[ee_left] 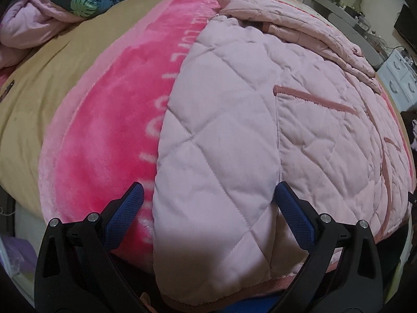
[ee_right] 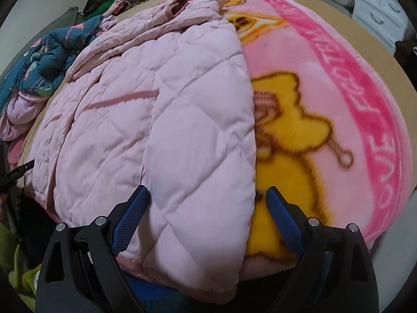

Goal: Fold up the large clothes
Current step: 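Slide both tools under the jacket hem and grasp the ribbed hem band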

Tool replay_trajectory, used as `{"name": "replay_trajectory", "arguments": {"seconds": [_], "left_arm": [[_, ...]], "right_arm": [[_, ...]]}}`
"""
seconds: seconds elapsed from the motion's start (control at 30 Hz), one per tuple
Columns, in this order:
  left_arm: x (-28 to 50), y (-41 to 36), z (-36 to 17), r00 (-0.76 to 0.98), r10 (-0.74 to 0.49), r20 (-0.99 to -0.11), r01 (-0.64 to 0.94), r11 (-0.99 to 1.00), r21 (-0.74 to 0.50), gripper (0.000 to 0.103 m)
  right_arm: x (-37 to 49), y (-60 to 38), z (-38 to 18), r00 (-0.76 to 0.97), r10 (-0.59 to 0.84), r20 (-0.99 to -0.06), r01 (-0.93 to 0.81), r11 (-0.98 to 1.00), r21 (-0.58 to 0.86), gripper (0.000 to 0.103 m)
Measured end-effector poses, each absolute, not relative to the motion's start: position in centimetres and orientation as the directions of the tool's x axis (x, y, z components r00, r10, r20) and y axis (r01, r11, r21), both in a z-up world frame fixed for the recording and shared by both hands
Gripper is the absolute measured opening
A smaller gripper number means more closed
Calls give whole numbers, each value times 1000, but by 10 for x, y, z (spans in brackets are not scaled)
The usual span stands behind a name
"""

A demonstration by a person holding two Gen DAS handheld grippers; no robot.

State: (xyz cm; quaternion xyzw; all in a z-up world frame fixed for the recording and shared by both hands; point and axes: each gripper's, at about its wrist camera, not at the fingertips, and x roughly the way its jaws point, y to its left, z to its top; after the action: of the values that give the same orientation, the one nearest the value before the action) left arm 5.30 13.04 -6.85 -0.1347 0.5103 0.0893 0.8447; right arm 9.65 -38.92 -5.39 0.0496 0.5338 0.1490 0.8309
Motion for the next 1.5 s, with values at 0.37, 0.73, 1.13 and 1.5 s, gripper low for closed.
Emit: {"name": "replay_trajectory", "arguments": {"seconds": [0.37,0.73,1.13,1.5], "left_arm": [[50,130,-71,451,-18,-892,-289,943,-165,94],[35,118,-78,454,-108,-884,-269,930,-251,94],[37,117,-75,498,-143,-856,-248,922,-298,46],[33,101,-37,596,-70,-800,-183,958,-220,11]], "right_arm": [[73,-372,-64,292,355,-888,-334,908,253,84],[76,-376,-26,347,531,-773,-399,830,390,36],[72,-377,-65,272,482,-833,-315,863,396,67],[66,-385,-24,415,556,-721,-310,831,462,23]]}}
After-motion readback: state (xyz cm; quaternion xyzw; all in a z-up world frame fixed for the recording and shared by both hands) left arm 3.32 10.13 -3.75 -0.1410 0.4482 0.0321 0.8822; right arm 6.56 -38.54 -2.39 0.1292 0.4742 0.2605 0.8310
